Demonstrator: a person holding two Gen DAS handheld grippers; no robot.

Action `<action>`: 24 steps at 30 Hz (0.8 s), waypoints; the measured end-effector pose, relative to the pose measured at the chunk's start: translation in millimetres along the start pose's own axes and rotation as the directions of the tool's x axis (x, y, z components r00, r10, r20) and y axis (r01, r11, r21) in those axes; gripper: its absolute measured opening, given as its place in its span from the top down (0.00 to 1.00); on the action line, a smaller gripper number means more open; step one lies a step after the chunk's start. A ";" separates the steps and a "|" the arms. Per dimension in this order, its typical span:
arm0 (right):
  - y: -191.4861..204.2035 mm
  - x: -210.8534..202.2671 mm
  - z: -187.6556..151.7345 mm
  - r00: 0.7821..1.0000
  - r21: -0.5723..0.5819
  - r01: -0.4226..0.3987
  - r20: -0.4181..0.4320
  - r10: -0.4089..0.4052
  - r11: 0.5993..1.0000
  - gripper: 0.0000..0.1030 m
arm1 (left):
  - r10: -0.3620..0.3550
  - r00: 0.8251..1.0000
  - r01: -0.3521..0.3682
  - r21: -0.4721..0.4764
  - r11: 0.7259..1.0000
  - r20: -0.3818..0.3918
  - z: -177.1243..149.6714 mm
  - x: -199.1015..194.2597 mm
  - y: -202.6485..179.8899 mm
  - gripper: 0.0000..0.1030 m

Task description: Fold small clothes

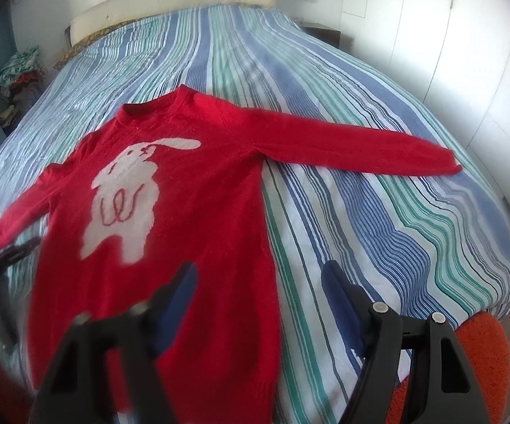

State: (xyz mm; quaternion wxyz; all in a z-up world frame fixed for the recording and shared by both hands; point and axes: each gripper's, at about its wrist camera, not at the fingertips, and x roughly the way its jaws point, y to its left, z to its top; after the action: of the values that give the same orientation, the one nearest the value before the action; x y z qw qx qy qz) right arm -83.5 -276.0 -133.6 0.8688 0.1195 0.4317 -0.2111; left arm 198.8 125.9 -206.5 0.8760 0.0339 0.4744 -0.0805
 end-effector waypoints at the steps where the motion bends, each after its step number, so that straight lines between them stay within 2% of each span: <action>1: -4.5 -0.3 0.8 1.000 0.017 -0.014 0.007 0.014 1.000 0.30 | 0.003 1.000 -0.003 0.001 1.000 0.001 -0.2 0.0 -0.3 0.00; 5: -42.4 0.2 15.6 0.998 0.082 -0.050 0.031 0.048 0.995 0.30 | 0.013 1.000 -0.013 0.007 1.000 0.000 0.0 0.8 -2.7 0.00; 8: -86.4 8.2 44.3 0.997 0.119 -0.067 0.055 0.060 0.991 0.30 | -0.005 1.000 0.005 -0.014 1.000 -0.009 3.3 4.7 0.3 0.00; 11: -127.0 31.4 92.7 0.995 0.129 -0.087 0.052 0.081 0.988 0.30 | 0.011 1.000 -0.011 -0.017 1.000 0.000 0.8 3.6 -1.6 0.00; 14: -133.8 76.4 156.6 0.980 0.098 -0.192 -0.023 0.195 0.976 0.30 | 0.027 1.000 -0.027 -0.012 1.000 0.004 -0.5 1.4 -3.8 0.00; 17: -92.2 134.0 221.1 0.922 0.001 -0.372 -0.119 0.369 0.928 0.30 | 0.028 1.000 -0.028 -0.015 0.999 0.011 -1.4 0.5 -3.8 0.00; 19: -53.1 177.2 254.1 0.904 -0.100 -0.413 -0.167 0.394 0.905 0.30 | 0.042 0.999 -0.042 -0.007 0.999 0.018 -2.1 -0.3 -6.0 0.00; 21: -15.0 226.1 271.9 0.880 -0.175 -0.449 -0.259 0.399 0.876 0.41 | 0.055 0.998 -0.055 0.002 0.998 0.024 -3.0 -1.1 -7.8 0.00; 22: 0.9 248.7 274.7 0.859 -0.184 -0.471 -0.317 0.402 0.863 0.51 | 0.059 0.998 -0.059 0.005 0.998 0.026 -3.3 -1.5 -8.3 0.00; 24: 29.3 284.2 267.9 0.743 -0.140 -0.596 -0.470 0.477 0.790 0.66 | 0.061 0.998 -0.061 0.005 0.998 0.028 -3.7 -1.5 -8.4 0.00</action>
State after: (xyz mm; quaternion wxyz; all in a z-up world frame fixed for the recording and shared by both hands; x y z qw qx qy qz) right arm 270.7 -429.5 -199.9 0.7894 0.1569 0.5756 0.1443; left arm 193.5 118.2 -207.1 0.8844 0.0497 0.4607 -0.0558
